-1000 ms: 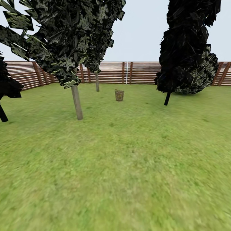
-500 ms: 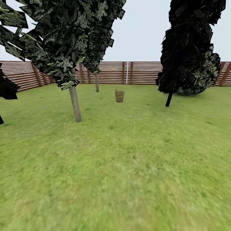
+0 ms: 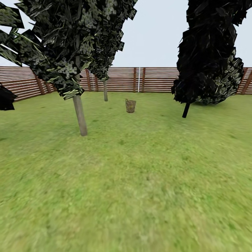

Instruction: Take the three Easter eggs out of the wicker basket on the lawn in the garden, then place them on the lawn next to a single tree (choose any tree) so that all three eggs are next to the same tree and none are left in the basket.

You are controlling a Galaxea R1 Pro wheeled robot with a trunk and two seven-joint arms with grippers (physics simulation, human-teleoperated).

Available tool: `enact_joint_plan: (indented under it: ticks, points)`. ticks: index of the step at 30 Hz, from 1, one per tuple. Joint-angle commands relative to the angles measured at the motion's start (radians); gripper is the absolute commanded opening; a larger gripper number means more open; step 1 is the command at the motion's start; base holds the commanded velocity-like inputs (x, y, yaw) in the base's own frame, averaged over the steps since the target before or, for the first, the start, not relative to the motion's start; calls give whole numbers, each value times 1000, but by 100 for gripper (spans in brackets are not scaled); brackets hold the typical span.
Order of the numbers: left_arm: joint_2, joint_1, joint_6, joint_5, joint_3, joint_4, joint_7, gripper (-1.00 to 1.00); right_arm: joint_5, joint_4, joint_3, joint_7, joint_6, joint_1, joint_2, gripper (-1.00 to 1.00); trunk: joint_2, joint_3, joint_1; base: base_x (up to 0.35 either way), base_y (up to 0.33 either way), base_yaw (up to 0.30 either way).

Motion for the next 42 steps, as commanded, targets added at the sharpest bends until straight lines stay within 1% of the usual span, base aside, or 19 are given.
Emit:
enact_joint_plan:
  ticks: [1, 42]
  points:
    - [0, 1, -1, 0, 0, -2, 0, 100, 5, 1, 0, -1, -3, 0, 0, 100, 0, -1, 1, 323, 0, 0]
    - [-1, 1, -1, -2, -1, -2, 0, 100, 5, 1, 0, -1, -3, -1, 0, 100, 0, -1, 1, 323, 0, 0]
